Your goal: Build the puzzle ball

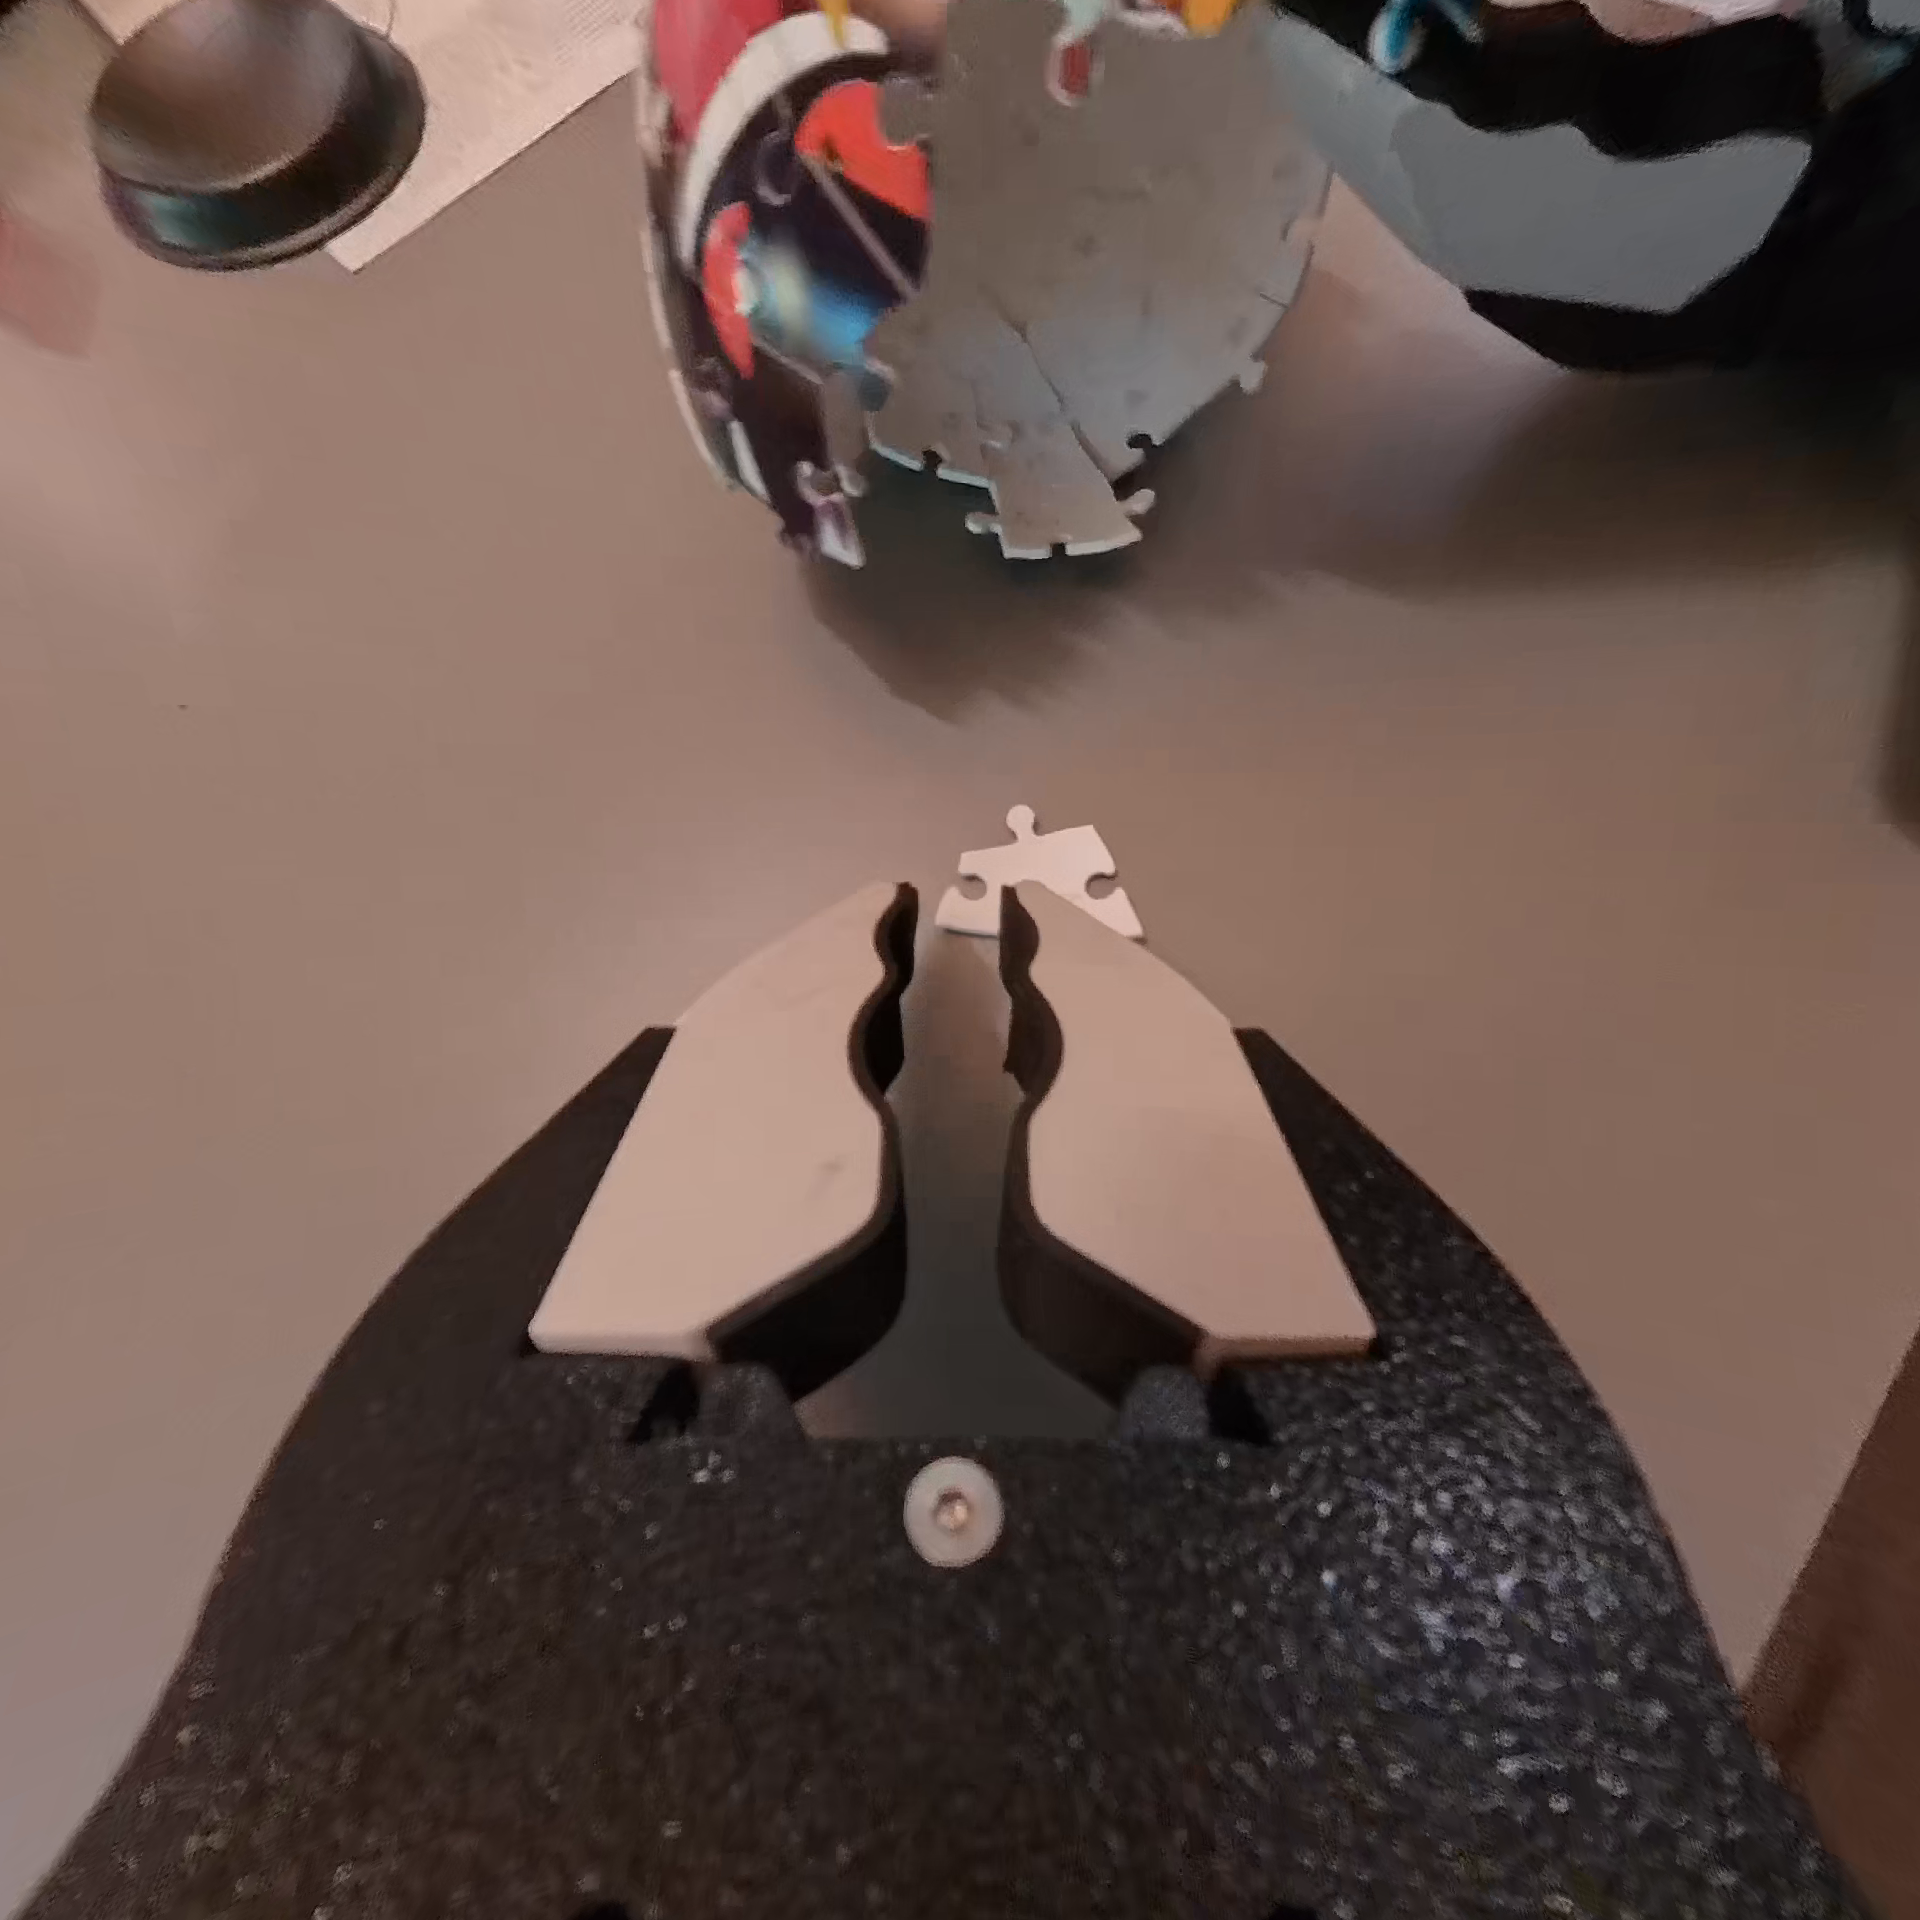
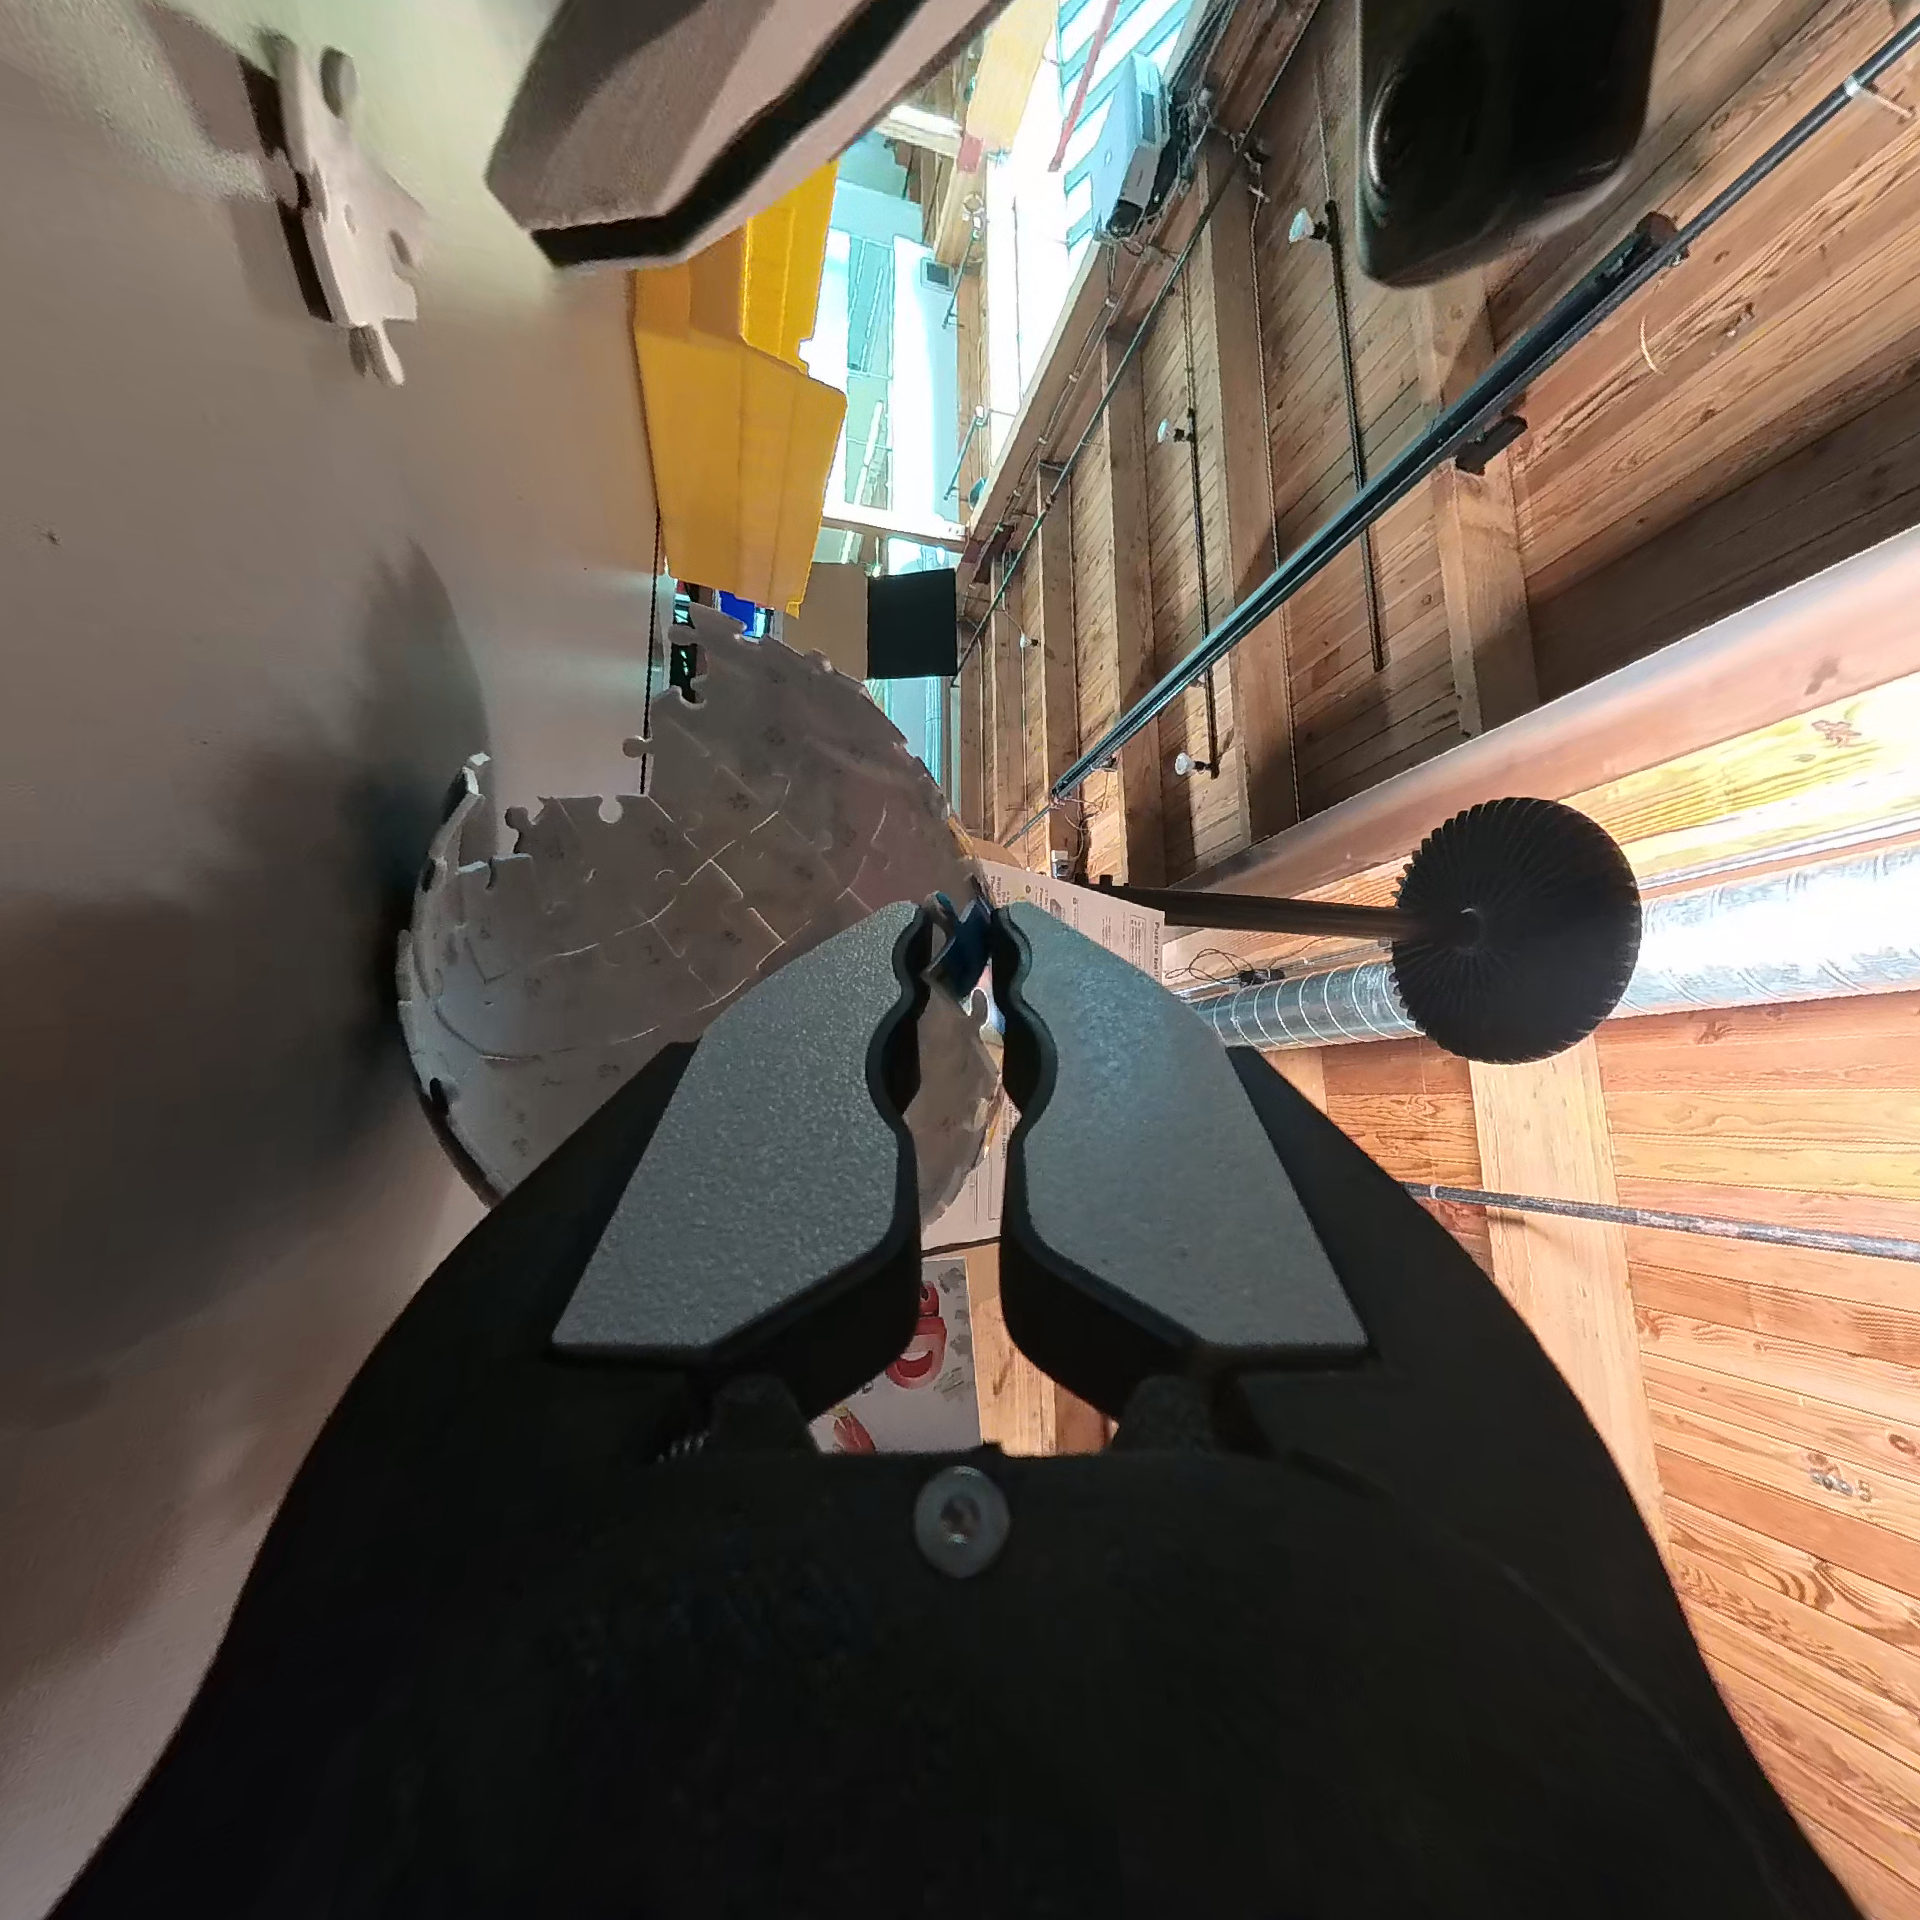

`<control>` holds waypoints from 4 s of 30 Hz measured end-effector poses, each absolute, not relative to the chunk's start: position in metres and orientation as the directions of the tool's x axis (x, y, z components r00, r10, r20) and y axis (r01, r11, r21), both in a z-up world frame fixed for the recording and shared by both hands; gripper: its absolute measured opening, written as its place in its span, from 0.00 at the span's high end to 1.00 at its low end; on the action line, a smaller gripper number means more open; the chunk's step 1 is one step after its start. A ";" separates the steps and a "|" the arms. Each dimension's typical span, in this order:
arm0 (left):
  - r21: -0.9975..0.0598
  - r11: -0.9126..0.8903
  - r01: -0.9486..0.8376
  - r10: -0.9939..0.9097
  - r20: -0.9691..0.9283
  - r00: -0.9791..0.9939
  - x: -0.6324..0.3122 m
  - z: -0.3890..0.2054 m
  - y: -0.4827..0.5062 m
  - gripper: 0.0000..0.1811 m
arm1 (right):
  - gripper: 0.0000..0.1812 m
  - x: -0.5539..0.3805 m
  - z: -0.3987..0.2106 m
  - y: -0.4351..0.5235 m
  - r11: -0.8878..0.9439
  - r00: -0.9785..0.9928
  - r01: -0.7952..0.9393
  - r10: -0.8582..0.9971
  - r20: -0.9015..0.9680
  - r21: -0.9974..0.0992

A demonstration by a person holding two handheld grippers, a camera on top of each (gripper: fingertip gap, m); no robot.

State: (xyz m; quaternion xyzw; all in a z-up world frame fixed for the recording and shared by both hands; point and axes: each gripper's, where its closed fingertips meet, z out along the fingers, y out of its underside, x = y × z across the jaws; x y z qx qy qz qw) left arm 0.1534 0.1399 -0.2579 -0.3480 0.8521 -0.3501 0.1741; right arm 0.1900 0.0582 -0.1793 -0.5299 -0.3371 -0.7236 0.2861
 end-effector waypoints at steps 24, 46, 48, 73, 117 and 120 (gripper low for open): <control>-0.672 0.522 -0.525 -0.728 -0.029 -0.685 0.148 -0.275 0.127 0.82 | 0.94 0.189 -0.181 0.060 -0.604 -0.272 0.775 -0.052 0.961 0.187; -0.672 0.666 -0.324 -0.428 0.012 -0.904 0.149 -0.275 0.130 0.74 | 0.94 0.188 -0.181 0.058 -0.604 -0.268 0.775 -0.052 0.962 0.183; -0.679 0.660 -0.322 -0.429 0.012 -0.903 0.150 -0.275 0.130 0.75 | 0.94 0.188 -0.181 0.059 -0.602 -0.267 0.777 -0.052 0.962 0.183; -0.682 0.581 -0.445 -0.601 0.011 -0.799 0.160 -0.276 0.117 0.80 | 0.95 0.207 -0.176 0.069 -0.552 -0.226 0.807 0.043 0.973 0.212; -0.277 0.898 0.342 -0.045 -0.830 -0.556 0.254 -0.253 0.098 0.82 | 0.97 0.282 -0.157 0.052 -0.447 0.266 0.837 -0.172 0.949 -0.316; -0.270 0.879 0.393 0.001 -0.824 -0.567 0.258 -0.256 0.087 0.84 | 0.97 0.291 -0.158 0.051 -0.424 0.321 0.827 -0.183 0.929 -0.369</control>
